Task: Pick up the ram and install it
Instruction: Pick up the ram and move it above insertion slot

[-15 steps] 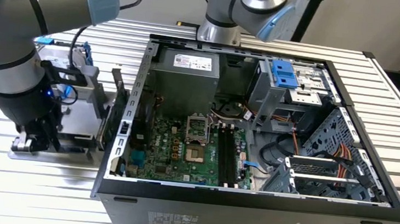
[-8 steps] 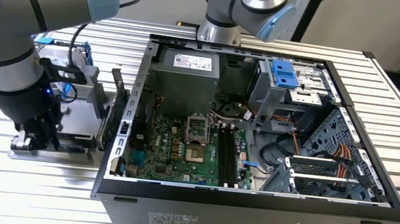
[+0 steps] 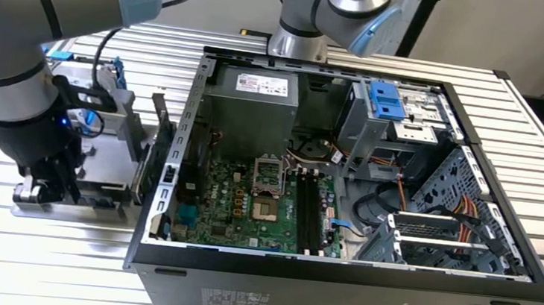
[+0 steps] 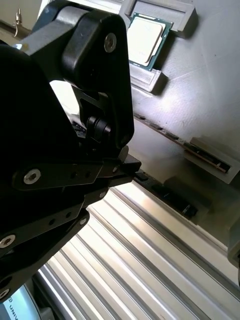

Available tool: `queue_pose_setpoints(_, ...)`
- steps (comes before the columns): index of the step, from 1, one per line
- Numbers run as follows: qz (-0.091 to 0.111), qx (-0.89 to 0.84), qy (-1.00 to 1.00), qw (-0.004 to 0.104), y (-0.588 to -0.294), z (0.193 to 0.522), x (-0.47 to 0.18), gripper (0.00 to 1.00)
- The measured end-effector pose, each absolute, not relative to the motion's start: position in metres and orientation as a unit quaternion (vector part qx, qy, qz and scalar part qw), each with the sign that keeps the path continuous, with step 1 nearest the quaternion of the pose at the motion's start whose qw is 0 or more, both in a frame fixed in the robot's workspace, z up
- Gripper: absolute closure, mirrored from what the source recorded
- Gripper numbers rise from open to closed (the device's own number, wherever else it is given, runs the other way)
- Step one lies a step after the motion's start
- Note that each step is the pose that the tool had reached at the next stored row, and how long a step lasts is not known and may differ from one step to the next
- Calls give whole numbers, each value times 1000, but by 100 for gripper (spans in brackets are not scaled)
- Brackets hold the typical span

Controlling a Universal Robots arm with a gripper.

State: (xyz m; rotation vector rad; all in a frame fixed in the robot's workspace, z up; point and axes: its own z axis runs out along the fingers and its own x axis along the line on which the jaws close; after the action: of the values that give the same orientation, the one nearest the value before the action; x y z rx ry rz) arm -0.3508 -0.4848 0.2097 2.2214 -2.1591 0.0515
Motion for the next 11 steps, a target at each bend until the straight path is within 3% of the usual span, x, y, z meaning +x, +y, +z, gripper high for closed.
queue_pose_setpoints(11, 17, 717, -697, 22, -485, 215, -351, 100)
